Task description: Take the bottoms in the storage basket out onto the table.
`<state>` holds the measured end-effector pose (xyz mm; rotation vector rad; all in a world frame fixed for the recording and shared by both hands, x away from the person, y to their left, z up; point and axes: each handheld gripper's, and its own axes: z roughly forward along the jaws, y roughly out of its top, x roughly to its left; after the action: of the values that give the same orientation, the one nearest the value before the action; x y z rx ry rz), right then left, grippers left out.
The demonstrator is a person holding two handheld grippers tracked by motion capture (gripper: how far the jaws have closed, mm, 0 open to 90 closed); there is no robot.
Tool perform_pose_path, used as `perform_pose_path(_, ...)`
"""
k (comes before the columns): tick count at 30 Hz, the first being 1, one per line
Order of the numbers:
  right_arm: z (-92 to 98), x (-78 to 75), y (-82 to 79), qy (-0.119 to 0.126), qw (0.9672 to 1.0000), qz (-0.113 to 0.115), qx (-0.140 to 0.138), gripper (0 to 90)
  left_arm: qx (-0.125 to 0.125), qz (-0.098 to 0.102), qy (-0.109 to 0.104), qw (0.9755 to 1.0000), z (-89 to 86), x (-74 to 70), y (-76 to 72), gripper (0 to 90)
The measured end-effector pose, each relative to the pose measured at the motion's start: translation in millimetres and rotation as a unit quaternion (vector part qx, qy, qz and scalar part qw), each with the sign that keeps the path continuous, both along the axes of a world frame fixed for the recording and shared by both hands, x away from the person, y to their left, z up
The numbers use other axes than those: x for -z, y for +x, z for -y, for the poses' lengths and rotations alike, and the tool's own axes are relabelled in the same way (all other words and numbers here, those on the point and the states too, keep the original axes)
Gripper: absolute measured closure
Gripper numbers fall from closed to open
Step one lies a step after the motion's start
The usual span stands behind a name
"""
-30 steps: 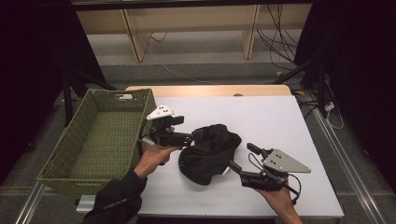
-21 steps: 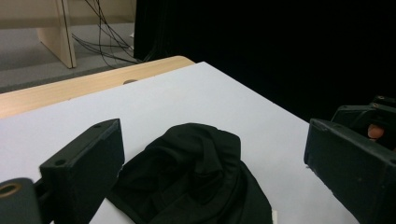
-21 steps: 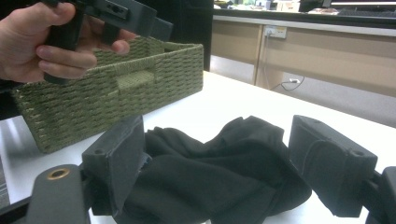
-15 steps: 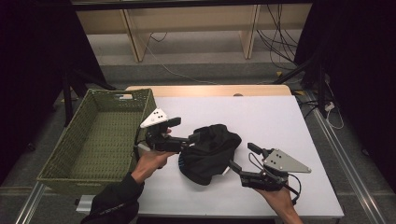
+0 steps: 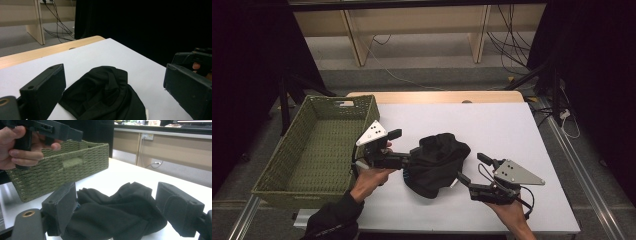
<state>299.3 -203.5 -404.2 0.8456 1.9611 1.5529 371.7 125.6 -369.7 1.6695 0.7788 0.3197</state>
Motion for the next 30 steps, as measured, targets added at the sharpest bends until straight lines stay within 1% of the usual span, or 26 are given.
perform_pose_path(5, -0.1, 0.1, 0.0, 0.0, 1.0, 0.0, 0.0, 18.5, -0.003, 0.005, 0.0, 1.0, -1.6, 5.7, -2.8, 3.7)
perform_pose_path(8, -0.1, 0.0, -0.1, -0.001, 1.0, 0.001, 0.0, 18.5, -0.006, 0.004, -0.003, 1.0, -2.1, 9.2, -4.2, 3.7)
perform_pose_path(16, 0.0, -0.1, -0.2, 0.0, 1.0, 0.002, 0.001, 18.5, -0.01, 0.017, -0.007, 0.9998, -4.4, 16.0, -11.2, 3.6)
perform_pose_path(20, -0.3, 0.0, -0.3, 0.001, 1.0, 0.003, 0.0, 18.5, -0.016, 0.016, -0.01, 0.9997, -7.0, 20.1, -13.4, 3.7)
perform_pose_path(22, -0.1, 0.0, -0.2, 0.0, 1.0, 0.002, 0.0, 18.5, -0.017, 0.014, -0.017, 0.9996, -8.8, 22.7, -15.3, 3.7)
perform_pose_path(25, 0.0, -0.1, -0.3, 0.001, 1.0, 0.002, 0.001, 18.5, -0.018, 0.013, -0.014, 0.9997, -10.7, 25.4, -17.6, 3.7)
perform_pose_path(27, -0.2, -0.1, -0.4, 0.001, 1.0, 0.002, 0.001, 18.4, -0.017, 0.006, -0.018, 0.9997, -12.0, 26.6, -18.7, 3.5)
perform_pose_path(30, -0.3, -0.1, -0.4, 0.001, 1.0, 0.002, 0.0, 18.4, -0.019, 0.007, -0.019, 0.9996, -14.2, 27.7, -20.8, 3.4)
